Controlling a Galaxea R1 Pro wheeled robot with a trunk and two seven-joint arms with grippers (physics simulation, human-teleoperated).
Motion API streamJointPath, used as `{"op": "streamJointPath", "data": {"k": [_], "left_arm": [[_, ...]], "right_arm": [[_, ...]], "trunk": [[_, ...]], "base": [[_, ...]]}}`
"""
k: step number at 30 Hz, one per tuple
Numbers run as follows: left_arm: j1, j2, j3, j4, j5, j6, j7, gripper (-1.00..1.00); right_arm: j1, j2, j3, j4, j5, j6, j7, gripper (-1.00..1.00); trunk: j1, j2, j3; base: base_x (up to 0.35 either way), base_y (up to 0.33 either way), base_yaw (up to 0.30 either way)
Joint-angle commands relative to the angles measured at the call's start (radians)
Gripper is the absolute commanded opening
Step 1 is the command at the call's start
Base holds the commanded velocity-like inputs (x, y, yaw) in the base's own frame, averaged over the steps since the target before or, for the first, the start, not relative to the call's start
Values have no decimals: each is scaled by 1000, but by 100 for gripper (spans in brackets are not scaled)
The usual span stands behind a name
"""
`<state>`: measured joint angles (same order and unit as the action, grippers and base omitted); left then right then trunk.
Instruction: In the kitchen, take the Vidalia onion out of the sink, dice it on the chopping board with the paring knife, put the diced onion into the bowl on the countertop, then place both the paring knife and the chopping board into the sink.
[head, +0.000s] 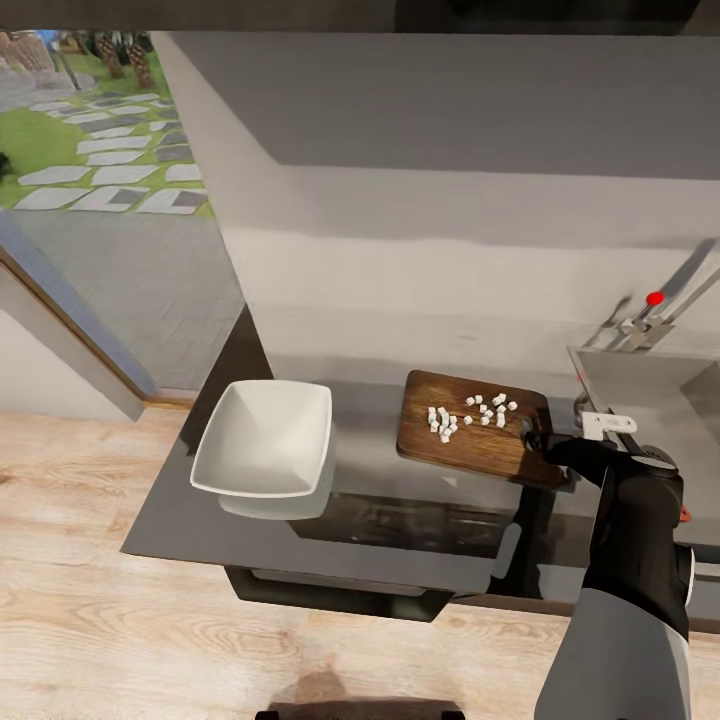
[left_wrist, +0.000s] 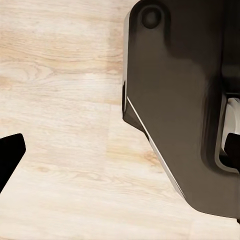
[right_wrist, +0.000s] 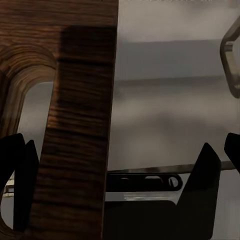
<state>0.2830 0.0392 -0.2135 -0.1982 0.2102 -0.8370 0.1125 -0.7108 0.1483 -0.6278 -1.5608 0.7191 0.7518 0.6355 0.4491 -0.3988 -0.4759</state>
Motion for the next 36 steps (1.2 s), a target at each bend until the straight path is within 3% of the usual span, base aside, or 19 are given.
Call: {"op": "streamJointPath", "data": {"k": [1, 4, 5, 20, 36], "left_arm": [[1, 1, -8, -3, 3, -1, 9, 100], [1, 1, -8, -3, 3, -1, 9, 100], [1, 1, -8, -3, 3, -1, 9, 100], [1, 1, -9, -3, 3, -1, 9, 100], [1, 1, -9, -3, 3, -1, 9, 100]], "right_arm": [[-1, 1, -3, 5, 49, -5, 15, 100], [-1, 1, -3, 5, 49, -5, 14, 100], [-1, 2, -3, 5, 49, -5, 14, -100], [-1, 1, -3, 5, 49, -3, 13, -100], [-1, 1, -3, 5, 49, -3, 15, -100]], "trunk": [[1, -1, -2], [1, -1, -2], [1, -1, -2], [1, -1, -1], [1, -1, 23]], "base": [[0, 0, 0], [0, 0, 0], [0, 0, 0], [0, 0, 0], [0, 0, 0]]}}
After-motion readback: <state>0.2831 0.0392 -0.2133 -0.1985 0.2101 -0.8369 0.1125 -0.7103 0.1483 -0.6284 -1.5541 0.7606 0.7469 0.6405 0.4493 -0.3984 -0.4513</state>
